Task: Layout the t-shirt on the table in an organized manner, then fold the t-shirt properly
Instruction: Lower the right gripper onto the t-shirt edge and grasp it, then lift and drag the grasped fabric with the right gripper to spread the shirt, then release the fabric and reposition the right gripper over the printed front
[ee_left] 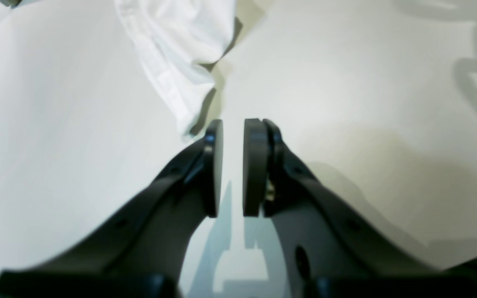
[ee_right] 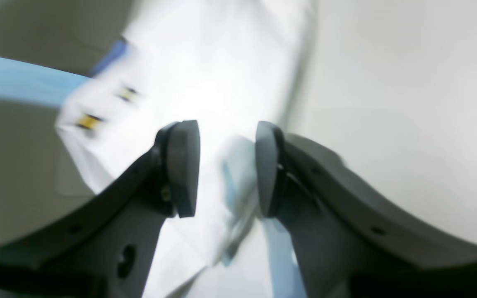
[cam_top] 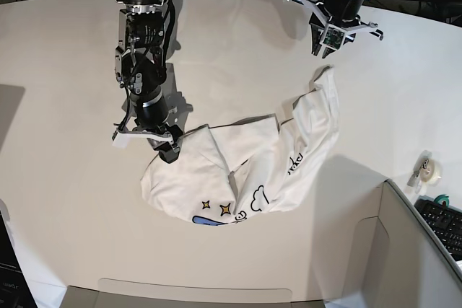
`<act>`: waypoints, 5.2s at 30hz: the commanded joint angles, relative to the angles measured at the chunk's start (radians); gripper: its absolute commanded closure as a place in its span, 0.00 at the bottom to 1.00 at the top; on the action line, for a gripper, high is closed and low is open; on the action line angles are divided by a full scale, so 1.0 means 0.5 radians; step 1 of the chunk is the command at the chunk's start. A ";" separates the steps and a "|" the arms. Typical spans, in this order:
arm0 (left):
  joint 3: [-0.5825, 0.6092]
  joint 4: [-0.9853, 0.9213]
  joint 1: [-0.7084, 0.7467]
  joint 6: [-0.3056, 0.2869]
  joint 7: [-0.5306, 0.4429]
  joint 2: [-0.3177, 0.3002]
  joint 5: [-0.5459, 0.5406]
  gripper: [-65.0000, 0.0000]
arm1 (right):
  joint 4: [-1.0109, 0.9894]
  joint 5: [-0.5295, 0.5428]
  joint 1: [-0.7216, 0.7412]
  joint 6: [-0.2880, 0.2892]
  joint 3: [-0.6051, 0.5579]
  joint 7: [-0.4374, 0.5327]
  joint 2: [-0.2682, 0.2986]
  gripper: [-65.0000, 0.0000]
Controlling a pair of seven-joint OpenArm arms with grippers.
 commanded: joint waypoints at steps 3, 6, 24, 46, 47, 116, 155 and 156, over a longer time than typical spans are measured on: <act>-0.008 0.033 0.009 0.009 0.019 -0.010 0.009 0.86 | -0.014 0.014 0.049 0.002 0.006 0.066 0.002 0.65; -0.008 0.033 -0.058 0.009 0.117 -0.010 -0.003 0.86 | -0.063 0.017 0.052 -0.063 0.009 0.069 0.002 0.65; 0.001 0.033 -0.071 0.009 0.154 -0.010 -0.003 0.86 | -0.081 0.017 0.132 -0.508 0.098 0.069 -0.056 0.65; -0.005 0.033 -0.086 0.009 0.157 -0.010 -0.003 0.86 | -0.121 0.014 0.273 -0.618 -0.089 0.066 -0.056 0.65; -0.005 0.033 -0.089 0.009 0.157 -0.010 -0.003 0.86 | -0.124 0.011 0.282 -0.618 -0.089 0.066 -0.056 0.65; -0.392 -0.043 -0.850 -0.580 0.485 0.027 0.009 0.86 | 1.447 0.950 -1.111 -0.615 -0.304 -1.532 1.248 1.00; 0.142 0.024 -0.589 -0.862 0.592 0.030 0.009 0.86 | 1.321 0.732 -0.169 -0.609 -0.181 -1.548 0.932 0.51; 0.161 0.024 -0.568 -0.884 0.592 0.030 0.009 0.86 | 1.275 0.674 -0.151 -0.606 -0.181 -1.554 0.923 0.51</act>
